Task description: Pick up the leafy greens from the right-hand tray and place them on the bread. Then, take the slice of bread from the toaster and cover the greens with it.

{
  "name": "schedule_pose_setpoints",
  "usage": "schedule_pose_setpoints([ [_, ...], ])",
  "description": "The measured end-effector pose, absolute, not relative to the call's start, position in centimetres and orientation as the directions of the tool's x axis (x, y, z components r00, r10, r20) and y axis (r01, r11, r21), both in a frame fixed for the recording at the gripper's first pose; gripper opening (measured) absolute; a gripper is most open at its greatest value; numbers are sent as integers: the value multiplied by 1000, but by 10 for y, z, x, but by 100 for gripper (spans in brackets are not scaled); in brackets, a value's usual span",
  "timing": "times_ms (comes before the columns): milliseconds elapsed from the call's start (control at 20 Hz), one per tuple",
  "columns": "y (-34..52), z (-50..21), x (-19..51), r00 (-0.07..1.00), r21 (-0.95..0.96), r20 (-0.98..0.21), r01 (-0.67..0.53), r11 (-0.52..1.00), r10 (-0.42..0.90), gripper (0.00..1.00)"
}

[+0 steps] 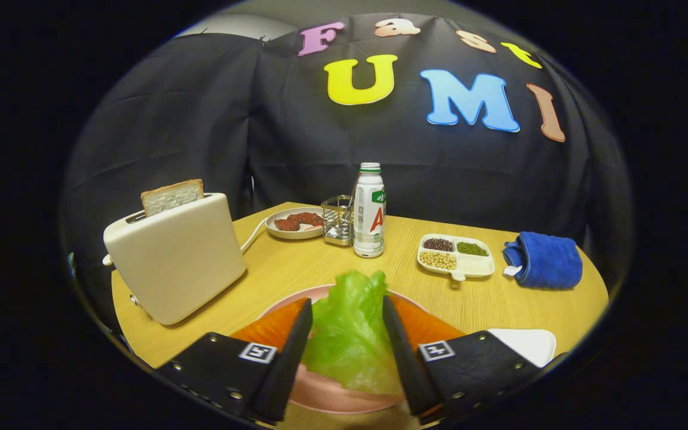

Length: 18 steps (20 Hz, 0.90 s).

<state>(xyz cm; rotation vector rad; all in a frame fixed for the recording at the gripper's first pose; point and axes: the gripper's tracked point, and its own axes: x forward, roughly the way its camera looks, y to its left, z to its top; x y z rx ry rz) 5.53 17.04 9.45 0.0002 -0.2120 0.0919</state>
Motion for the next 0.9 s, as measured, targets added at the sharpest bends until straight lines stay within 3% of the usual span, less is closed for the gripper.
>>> schedule_pose_setpoints([
  [50,172,101,51,968,-18,238,-83,996,85,100],
  [600,259,161,-23,854,-21,481,-213,977,197,96],
  [900,335,169,-37,812,-114,499,-284,952,302,96],
])
